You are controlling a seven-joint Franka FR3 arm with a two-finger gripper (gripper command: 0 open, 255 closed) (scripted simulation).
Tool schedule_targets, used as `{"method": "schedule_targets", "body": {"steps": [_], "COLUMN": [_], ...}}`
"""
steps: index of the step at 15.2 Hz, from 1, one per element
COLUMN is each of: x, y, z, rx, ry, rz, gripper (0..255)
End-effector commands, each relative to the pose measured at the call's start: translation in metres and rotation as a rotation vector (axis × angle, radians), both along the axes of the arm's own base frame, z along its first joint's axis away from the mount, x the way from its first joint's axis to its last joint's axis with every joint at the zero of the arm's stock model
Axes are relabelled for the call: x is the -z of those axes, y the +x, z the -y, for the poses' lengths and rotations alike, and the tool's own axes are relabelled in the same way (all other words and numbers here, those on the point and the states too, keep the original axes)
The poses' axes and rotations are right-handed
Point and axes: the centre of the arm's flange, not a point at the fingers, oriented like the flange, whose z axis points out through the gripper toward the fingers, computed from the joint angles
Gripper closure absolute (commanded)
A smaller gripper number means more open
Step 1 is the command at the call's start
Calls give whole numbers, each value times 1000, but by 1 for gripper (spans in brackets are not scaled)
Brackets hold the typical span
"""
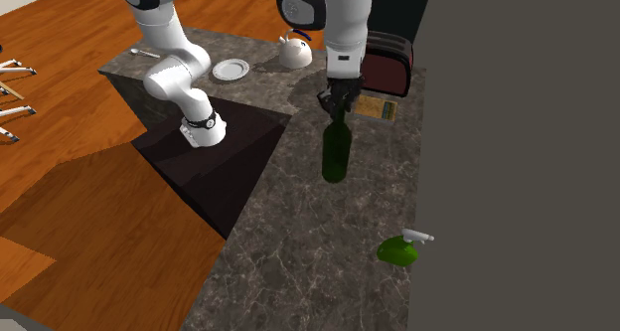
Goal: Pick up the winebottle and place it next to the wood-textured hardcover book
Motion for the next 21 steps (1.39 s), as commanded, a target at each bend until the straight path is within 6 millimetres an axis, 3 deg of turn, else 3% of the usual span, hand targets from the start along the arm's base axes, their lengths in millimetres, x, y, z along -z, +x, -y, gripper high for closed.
{"method": "schedule_targets", "body": {"steps": [1,20,21], "x": [-3,-3,2], "y": [-4,-33,-33], "z": [-27,-278,-278], "rx": [1,1,1], "ry": [0,0,0], "rz": [1,1,1], "gripper": [255,255,255]}}
